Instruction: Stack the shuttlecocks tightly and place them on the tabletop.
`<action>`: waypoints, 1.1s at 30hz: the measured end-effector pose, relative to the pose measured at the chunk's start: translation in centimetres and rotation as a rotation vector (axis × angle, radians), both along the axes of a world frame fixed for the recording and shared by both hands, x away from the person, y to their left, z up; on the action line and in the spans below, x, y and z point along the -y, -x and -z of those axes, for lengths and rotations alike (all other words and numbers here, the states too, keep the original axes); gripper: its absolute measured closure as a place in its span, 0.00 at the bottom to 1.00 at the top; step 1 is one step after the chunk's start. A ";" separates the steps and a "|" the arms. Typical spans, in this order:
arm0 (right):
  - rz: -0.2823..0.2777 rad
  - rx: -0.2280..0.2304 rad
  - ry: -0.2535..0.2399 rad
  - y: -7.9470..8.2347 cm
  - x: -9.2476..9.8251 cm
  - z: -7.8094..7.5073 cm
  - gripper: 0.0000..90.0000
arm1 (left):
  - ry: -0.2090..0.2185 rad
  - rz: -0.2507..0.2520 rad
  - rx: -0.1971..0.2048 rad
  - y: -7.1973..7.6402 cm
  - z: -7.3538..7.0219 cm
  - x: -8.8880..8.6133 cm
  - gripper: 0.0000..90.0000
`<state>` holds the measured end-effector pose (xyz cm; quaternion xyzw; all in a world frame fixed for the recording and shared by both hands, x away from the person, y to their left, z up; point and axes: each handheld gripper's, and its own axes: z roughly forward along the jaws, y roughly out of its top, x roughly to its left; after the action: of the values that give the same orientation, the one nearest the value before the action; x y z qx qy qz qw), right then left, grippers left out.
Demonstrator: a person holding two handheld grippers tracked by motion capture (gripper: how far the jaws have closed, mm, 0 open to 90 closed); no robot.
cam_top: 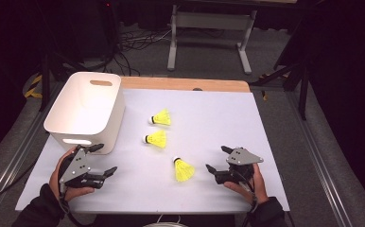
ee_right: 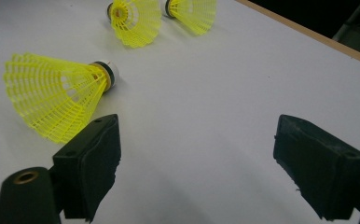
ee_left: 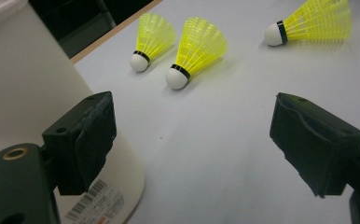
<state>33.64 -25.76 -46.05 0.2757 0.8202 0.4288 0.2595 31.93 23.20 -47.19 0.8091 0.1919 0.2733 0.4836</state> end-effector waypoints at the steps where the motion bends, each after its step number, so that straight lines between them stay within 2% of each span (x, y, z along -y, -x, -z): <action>1: -0.001 0.001 0.001 0.0 0.0 0.0 0.18 | 0.000 -0.004 -0.003 0.0 0.1 -0.1 0.16; 3: -0.004 -0.001 -0.004 0.0 0.0 -0.1 0.18 | 0.012 -0.020 -0.027 0.2 0.6 -0.8 0.15; 8: -0.012 -0.009 -0.002 -0.4 -0.2 -0.4 0.17 | 0.015 -0.047 -0.045 0.5 1.2 -1.6 0.12; 11: -0.015 -0.016 -0.009 -0.6 -0.4 -0.6 0.15 | 0.029 -0.045 -0.058 0.6 1.4 -1.9 0.09; 17: -0.025 -0.012 -0.013 -1.0 -0.8 -1.3 0.15 | 0.038 -0.052 -0.058 0.8 1.5 -2.3 0.07; 22: -0.037 -0.030 -0.043 -1.8 -1.0 -2.0 0.15 | 0.031 -0.051 -0.060 0.8 1.5 -2.4 0.06; 27: -0.037 -0.037 -0.027 -3.3 -1.5 -3.1 0.15 | 0.020 -0.053 -0.059 0.7 1.6 -2.3 0.06; 33: -0.057 -0.052 -0.022 -4.9 -2.5 -4.1 0.17 | 0.031 -0.045 -0.063 0.7 1.7 -2.2 0.06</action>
<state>38.54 -23.31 -41.91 0.2660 0.8296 0.4375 0.2227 31.27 25.41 -48.87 0.8051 0.2295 0.2554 0.4837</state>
